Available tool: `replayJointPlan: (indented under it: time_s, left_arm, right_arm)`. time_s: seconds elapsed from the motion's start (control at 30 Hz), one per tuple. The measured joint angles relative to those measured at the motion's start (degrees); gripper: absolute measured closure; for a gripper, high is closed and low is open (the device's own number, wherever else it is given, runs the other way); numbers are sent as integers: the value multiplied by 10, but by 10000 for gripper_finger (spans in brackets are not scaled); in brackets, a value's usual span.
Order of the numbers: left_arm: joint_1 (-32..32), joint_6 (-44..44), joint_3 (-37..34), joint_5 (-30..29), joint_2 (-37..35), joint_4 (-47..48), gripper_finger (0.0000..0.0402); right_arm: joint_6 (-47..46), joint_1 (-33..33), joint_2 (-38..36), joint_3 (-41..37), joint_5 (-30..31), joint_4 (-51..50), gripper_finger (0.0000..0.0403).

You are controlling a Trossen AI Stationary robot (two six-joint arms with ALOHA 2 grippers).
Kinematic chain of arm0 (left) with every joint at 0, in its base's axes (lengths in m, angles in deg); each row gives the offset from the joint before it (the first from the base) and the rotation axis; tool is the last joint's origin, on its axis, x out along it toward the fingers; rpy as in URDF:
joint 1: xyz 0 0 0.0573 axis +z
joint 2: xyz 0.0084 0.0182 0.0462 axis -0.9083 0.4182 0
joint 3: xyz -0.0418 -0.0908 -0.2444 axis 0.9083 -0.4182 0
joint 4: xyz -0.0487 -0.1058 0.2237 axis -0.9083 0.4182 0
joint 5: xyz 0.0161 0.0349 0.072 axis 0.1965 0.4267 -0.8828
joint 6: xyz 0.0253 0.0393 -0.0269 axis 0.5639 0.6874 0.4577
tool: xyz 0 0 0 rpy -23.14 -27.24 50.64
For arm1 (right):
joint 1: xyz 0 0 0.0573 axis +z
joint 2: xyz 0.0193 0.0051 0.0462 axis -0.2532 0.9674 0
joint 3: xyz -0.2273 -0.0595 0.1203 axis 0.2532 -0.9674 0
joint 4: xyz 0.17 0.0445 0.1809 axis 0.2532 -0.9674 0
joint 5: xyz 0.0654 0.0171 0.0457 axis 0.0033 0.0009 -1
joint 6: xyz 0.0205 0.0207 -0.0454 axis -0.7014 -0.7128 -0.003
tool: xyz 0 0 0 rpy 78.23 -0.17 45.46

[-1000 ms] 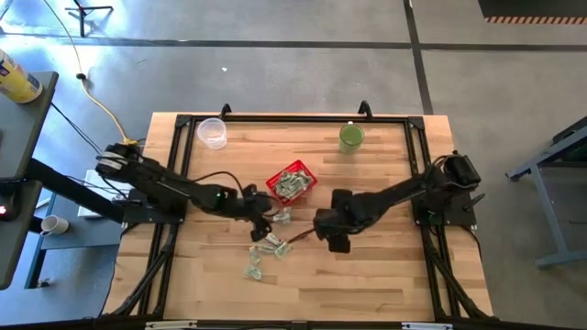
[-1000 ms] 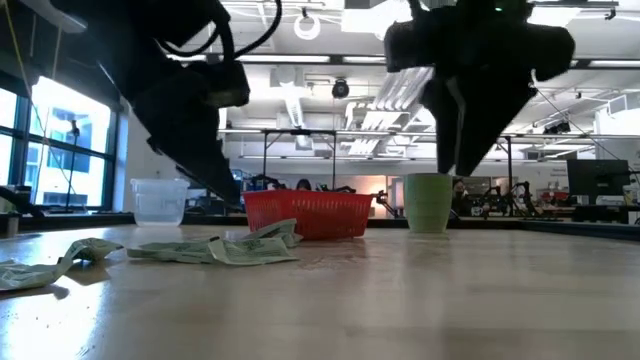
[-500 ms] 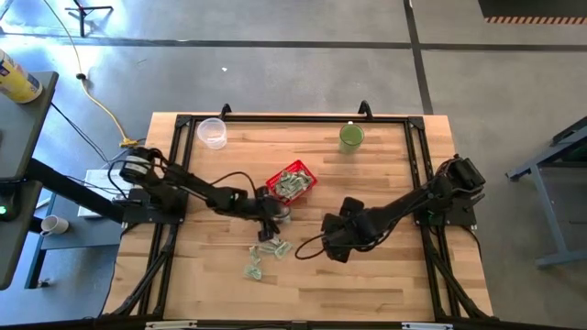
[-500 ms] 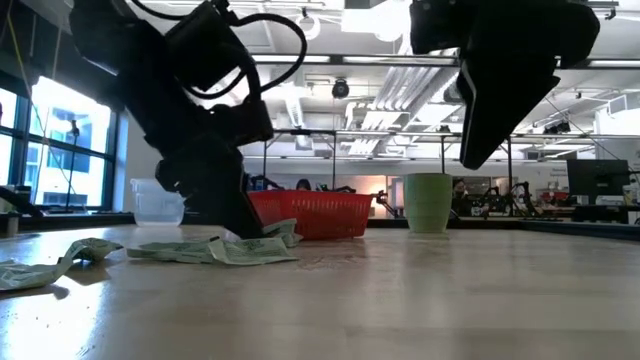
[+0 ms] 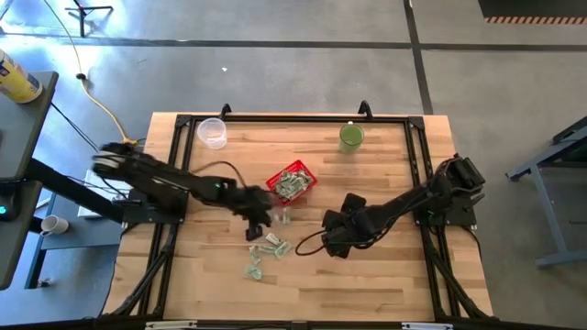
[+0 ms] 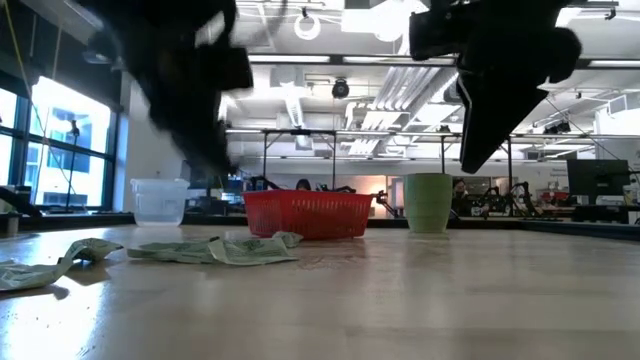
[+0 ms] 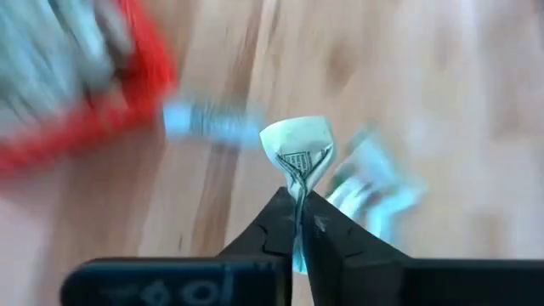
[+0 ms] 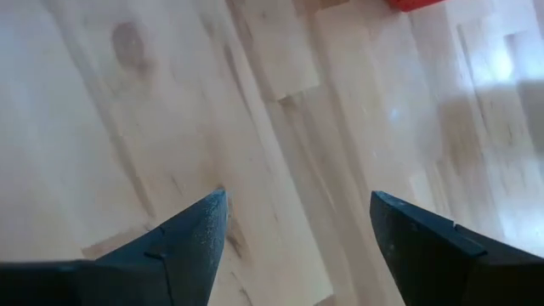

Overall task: Pick and place Stevia / Truvia into bins
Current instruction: Put the stevia packet into the red basket

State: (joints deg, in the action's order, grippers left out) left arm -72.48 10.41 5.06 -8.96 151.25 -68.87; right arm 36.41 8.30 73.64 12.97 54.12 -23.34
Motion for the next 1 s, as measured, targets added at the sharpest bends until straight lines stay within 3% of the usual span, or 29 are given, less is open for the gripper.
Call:
replayJointPlan:
  time_s: [0.1,0.2,0.3,0.37,0.5,0.57,0.7,0.77,0.9,1.0]
  left_arm:
    - [8,32,23,-70,-64,2,369]
    - [63,80,44,-121,-86,4,369]
    - [146,110,55,5,-61,-10,365]
    - [178,109,60,49,-22,-40,340]
    - [212,46,86,29,29,-65,244]
    - [219,6,105,40,31,-16,191]
    - [211,-17,144,153,4,110,101]
    - [190,-13,149,173,-23,165,72]
    - [98,-7,134,89,-100,280,55]
    - [20,-92,98,9,-160,323,67]
  right_arm:
    - [14,-12,0,0,2,3,123]
    - [29,-23,0,0,7,18,123]
    - [57,-35,0,0,12,40,123]
    - [77,-46,0,0,7,65,123]
    - [120,-67,0,0,-32,109,123]
    - [145,-73,0,0,-48,128,123]
    - [259,-81,2,0,-79,174,123]
    - [335,-87,6,0,-106,205,123]
    - [564,-98,29,0,-124,266,123]
    - [704,-113,58,1,-163,331,123]
